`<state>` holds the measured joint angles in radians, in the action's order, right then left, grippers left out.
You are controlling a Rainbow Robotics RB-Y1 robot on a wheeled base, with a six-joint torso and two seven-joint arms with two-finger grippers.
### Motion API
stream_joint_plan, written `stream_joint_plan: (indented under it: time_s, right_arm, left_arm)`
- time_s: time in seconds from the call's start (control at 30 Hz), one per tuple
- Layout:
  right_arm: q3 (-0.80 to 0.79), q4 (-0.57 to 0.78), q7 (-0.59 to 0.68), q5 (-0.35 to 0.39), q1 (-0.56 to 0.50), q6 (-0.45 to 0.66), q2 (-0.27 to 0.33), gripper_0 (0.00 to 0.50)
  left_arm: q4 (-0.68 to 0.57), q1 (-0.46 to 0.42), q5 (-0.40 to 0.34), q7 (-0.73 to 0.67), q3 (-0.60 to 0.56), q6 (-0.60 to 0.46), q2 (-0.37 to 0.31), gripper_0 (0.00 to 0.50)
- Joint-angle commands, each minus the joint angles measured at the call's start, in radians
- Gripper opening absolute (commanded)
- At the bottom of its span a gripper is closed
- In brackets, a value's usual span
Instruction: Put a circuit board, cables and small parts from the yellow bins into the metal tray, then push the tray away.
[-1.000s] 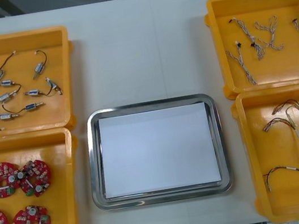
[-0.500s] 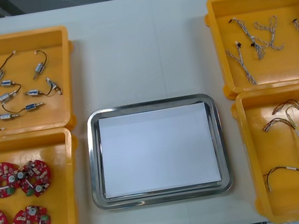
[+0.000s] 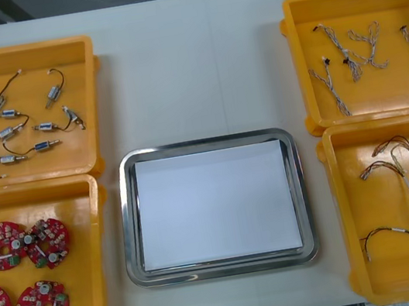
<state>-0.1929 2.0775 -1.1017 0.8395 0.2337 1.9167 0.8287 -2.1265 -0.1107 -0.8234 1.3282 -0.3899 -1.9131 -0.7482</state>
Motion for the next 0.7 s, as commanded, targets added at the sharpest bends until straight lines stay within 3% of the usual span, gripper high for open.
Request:
stream_joint_plan:
  time_s: [0.03,0.7]
  right_arm:
    - [-0.030,0.006,-0.003,0.007,0.021,0.003,0.040,0.500]
    - [-0.030,0.006,-0.003,0.007,0.021,0.003,0.040,0.500]
  left_arm:
    - [-0.013,0.019,0.003,0.025,-0.021,-0.007,-0.046,0.500]
    - [-0.013,0.019,0.003,0.025,-0.021,-0.007,-0.046,0.500]
